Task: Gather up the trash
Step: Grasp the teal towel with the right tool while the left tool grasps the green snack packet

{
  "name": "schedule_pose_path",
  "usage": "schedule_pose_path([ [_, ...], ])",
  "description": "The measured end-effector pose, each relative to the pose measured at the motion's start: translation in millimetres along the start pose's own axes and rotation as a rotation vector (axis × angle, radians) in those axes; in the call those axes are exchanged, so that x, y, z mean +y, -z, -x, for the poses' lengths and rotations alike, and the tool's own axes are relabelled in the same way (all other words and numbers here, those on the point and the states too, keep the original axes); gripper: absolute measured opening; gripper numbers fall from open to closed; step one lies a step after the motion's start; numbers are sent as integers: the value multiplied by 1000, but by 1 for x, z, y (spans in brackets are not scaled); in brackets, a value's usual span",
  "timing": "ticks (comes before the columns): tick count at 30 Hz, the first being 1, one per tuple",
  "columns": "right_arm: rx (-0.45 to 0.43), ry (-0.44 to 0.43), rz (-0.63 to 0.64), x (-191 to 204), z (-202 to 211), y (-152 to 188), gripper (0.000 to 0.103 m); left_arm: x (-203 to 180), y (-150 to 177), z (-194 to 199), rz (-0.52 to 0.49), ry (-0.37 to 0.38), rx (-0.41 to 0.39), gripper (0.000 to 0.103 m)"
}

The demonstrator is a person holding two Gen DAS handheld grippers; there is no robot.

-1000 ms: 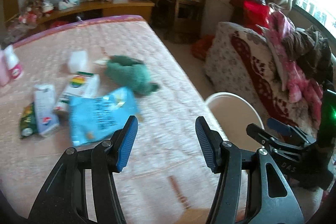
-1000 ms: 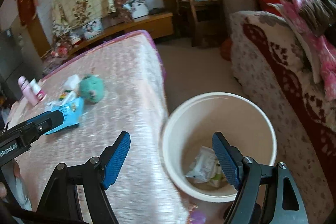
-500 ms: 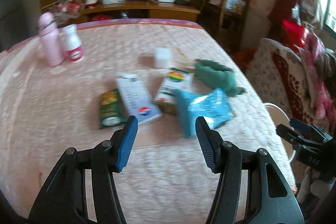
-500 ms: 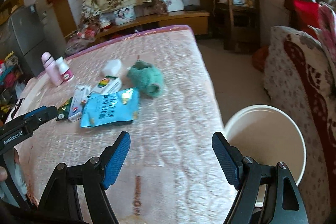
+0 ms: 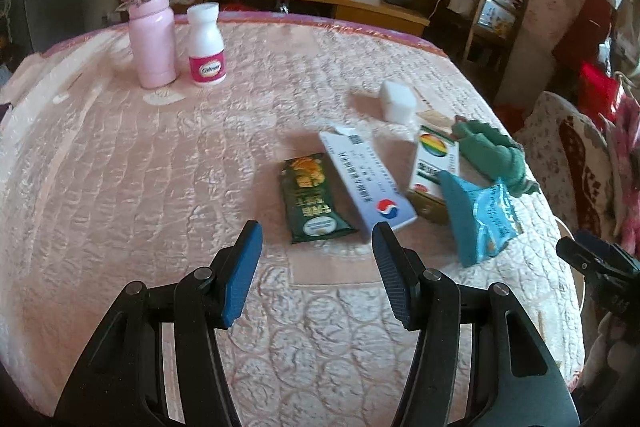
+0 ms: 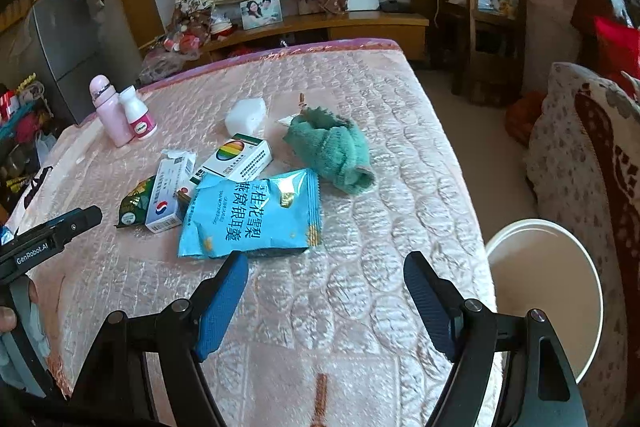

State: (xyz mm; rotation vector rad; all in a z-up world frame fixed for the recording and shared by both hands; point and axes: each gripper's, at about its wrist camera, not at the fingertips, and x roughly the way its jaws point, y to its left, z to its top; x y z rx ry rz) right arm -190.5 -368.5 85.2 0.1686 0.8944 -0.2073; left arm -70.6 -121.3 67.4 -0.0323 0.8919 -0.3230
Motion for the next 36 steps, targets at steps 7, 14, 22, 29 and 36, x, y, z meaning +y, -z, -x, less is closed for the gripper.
schedule_pose_path([
  [7,11,-4,23,4,-17,-18,78,12,-9,-25,36,8,42,56],
  [14,11,8,58,2,-37,-45,78,10,-19,-49,39,-13,71,56],
  [22,28,28,95,-8,-66,-74,78,9,-27,-72,38,-25,100,56],
  [29,76,27,143,-13,-92,-88,81,10,-30,-83,44,-31,106,56],
  [36,120,12,152,-13,-115,-94,82,10,-32,-87,33,-33,102,56],
])
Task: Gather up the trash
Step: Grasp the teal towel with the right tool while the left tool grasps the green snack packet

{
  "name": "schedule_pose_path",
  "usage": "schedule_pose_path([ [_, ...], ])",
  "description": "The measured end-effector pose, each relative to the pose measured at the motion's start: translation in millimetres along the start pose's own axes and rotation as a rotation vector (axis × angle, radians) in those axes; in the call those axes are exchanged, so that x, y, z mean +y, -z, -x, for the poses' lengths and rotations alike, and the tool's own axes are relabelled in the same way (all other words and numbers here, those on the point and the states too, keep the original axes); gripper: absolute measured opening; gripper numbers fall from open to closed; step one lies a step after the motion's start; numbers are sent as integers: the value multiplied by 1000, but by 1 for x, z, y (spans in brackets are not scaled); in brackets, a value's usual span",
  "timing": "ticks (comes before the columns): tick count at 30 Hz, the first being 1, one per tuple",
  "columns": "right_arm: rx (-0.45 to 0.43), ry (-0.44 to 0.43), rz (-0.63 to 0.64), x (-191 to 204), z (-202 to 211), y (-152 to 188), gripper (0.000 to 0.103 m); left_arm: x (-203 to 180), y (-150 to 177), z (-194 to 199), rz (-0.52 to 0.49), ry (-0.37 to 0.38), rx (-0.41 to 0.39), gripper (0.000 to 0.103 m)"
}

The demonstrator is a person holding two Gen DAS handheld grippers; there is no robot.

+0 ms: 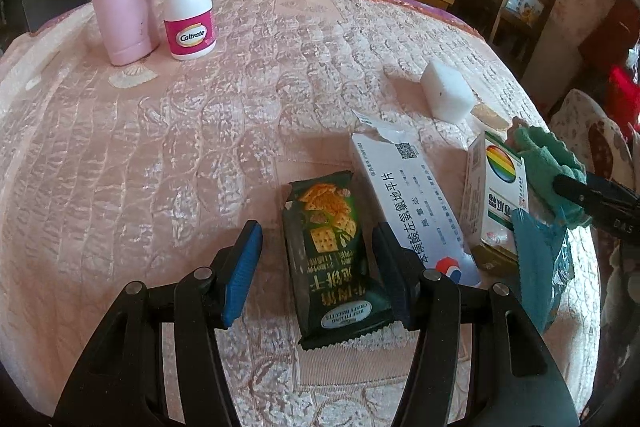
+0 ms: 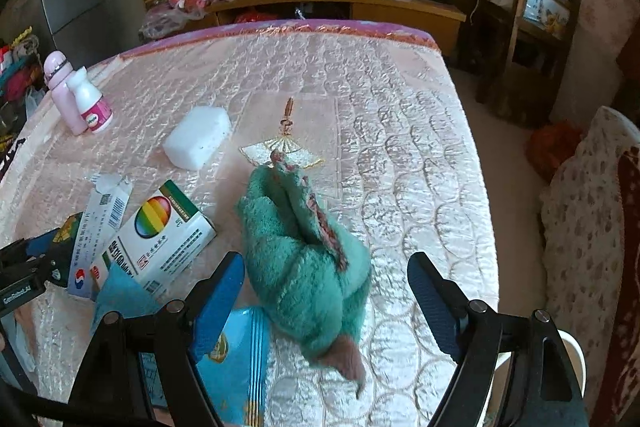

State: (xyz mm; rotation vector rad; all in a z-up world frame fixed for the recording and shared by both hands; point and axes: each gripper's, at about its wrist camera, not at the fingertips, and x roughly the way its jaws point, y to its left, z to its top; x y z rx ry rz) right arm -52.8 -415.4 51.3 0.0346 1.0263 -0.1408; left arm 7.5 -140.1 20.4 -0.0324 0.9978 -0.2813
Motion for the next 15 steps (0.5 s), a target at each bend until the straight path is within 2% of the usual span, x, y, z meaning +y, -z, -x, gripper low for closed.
schedule_pose_path([
  [10,50,16,52,9,-25,-11,80,1,1,0,-31,10,-15,55],
  [12,43,-10,28,6,-25,-10,63,1,2,1,-40,16,-17,55],
  [15,18,-20,-15,2,-20,-7,58,0,5,3,-47,34,-22,51],
])
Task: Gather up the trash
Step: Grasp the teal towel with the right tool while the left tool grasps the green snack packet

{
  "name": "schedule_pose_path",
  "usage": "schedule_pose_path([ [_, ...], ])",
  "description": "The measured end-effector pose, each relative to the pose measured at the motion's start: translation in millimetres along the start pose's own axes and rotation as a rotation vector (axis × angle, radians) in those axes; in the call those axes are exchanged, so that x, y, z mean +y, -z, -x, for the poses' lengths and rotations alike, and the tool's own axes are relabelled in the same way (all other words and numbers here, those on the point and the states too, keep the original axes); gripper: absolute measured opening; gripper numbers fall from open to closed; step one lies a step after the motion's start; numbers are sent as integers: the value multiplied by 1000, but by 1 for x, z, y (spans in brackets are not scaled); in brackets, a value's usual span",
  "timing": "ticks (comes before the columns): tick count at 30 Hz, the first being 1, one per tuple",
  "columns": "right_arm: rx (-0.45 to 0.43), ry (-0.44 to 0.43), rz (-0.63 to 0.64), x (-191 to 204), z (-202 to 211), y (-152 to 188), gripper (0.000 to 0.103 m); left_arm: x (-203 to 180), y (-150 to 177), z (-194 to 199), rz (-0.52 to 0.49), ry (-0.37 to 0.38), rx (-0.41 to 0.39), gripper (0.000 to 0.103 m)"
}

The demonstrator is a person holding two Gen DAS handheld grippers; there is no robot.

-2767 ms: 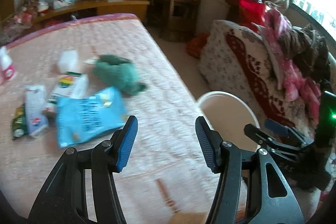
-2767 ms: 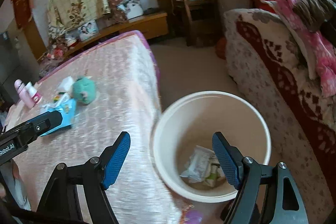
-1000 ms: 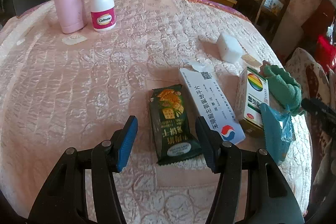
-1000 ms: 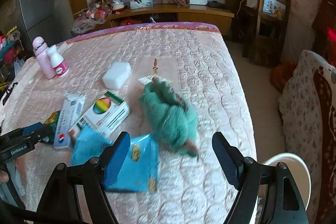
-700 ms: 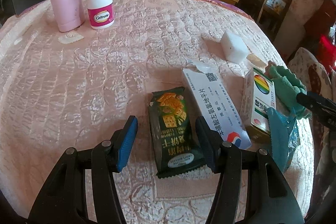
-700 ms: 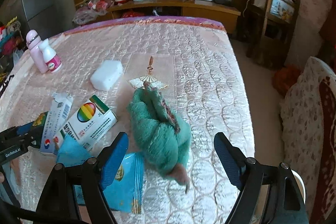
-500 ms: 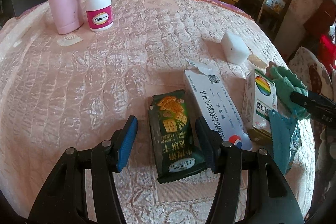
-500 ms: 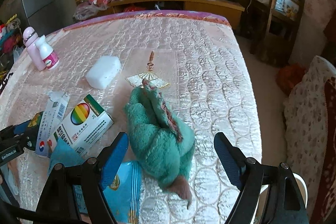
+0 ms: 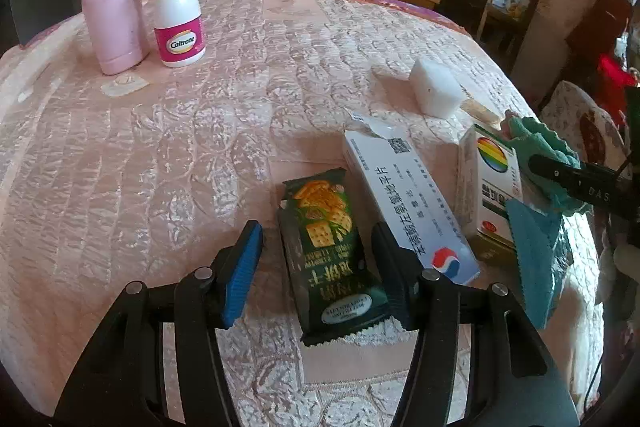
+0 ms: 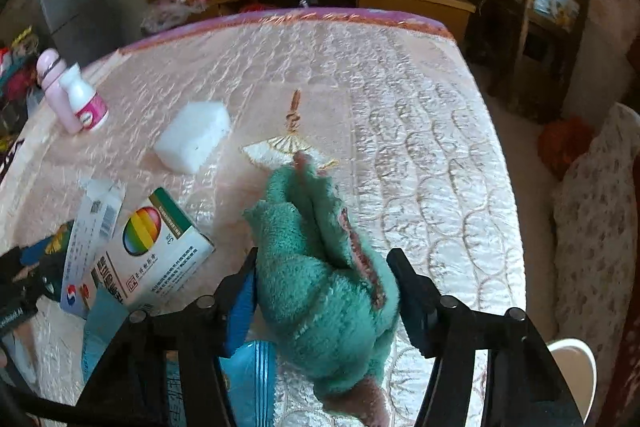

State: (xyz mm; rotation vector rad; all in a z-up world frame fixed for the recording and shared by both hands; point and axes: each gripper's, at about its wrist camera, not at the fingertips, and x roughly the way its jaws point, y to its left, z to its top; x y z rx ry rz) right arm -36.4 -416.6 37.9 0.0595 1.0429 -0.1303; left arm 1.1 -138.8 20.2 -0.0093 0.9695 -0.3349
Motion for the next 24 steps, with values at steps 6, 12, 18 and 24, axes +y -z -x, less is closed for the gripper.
schedule_pose_path([
  [6,-38,1,-1,0,16,6,54,5,2,5,14,27,6,22],
  [12,-96,-1,-14,-5,47,10,54,5,7,28,17,39,-32,18],
  [18,-135,-51,-60,-1,78,23,54,-7,11,52,11,44,-69,18],
  [24,-183,-97,-71,20,106,44,54,-27,12,78,-16,49,-117,18],
])
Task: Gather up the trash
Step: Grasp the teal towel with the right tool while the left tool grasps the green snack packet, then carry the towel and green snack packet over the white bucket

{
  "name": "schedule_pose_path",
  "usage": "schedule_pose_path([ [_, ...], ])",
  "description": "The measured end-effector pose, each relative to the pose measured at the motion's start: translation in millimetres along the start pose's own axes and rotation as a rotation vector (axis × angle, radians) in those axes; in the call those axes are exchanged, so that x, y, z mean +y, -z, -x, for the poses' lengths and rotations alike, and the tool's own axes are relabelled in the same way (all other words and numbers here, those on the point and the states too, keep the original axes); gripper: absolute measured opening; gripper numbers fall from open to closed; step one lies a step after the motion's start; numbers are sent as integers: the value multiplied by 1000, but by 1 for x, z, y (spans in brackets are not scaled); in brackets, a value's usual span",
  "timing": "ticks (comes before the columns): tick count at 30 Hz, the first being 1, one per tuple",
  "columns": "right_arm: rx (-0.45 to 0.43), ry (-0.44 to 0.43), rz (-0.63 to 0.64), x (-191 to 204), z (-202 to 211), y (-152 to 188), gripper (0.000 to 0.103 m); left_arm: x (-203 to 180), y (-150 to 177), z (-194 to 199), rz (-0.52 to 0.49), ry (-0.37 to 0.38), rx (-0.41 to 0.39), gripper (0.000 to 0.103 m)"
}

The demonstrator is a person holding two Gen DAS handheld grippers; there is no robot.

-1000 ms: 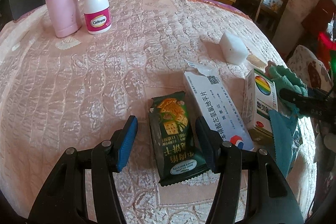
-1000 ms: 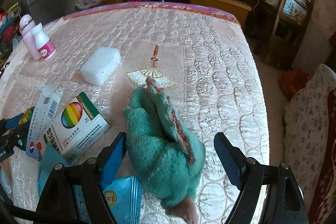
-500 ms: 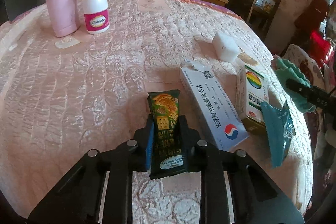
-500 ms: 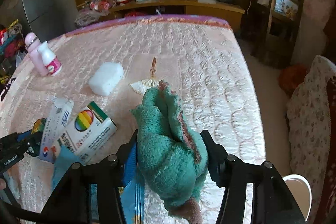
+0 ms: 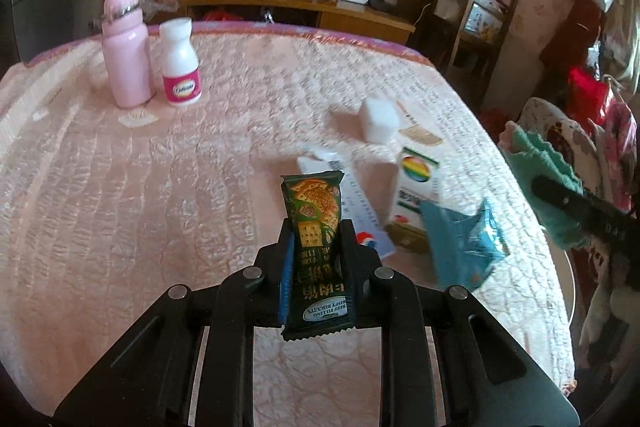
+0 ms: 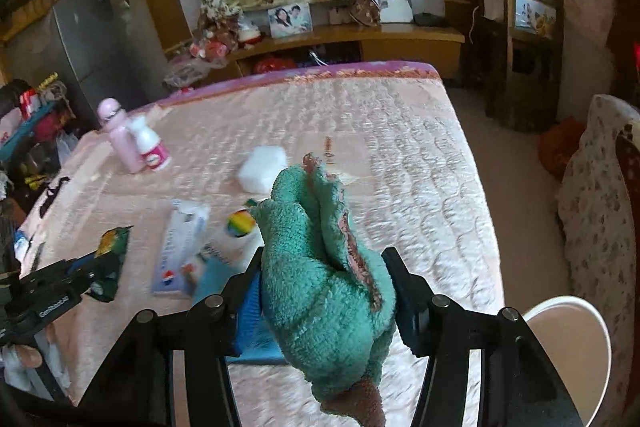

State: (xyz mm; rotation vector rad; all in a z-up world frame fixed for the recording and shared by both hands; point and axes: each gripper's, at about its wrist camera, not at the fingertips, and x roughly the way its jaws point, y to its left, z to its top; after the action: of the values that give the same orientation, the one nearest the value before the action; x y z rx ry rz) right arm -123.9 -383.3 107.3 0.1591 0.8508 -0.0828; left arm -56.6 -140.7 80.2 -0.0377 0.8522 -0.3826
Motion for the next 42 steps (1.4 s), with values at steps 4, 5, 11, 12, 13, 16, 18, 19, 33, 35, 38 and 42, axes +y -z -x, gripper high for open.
schedule_pose_path([
  [4,-22,-15,1,14,15,11,54,-10,1,15,-16,0,-24,18],
  [5,-25,-26,-6,16,19,14,54,-13,2,19,-26,-5,-31,18],
  [11,-54,-46,0,34,43,30,54,-26,6,37,-54,-11,-66,18],
  [12,-58,-52,-3,36,46,33,54,-28,7,40,-56,-11,-69,18],
  [13,-62,-57,-6,38,48,35,54,-30,8,42,-60,-12,-74,18],
  [16,-74,-72,-21,42,57,41,54,-37,10,50,-79,-19,-94,18],
  [18,-79,-73,-27,44,60,44,54,-42,11,56,-92,-23,-106,18],
  [19,-82,-73,-30,45,62,45,54,-44,12,58,-97,-24,-111,18],
  [33,-133,-52,-59,35,95,57,54,-76,18,76,-150,-3,-155,18],
  [35,-140,-49,-62,32,100,58,54,-81,18,77,-158,3,-159,18],
  [38,-147,-46,-68,28,106,60,54,-88,17,79,-173,10,-166,18],
  [42,-157,-35,-75,20,114,63,54,-101,16,80,-191,23,-168,18],
])
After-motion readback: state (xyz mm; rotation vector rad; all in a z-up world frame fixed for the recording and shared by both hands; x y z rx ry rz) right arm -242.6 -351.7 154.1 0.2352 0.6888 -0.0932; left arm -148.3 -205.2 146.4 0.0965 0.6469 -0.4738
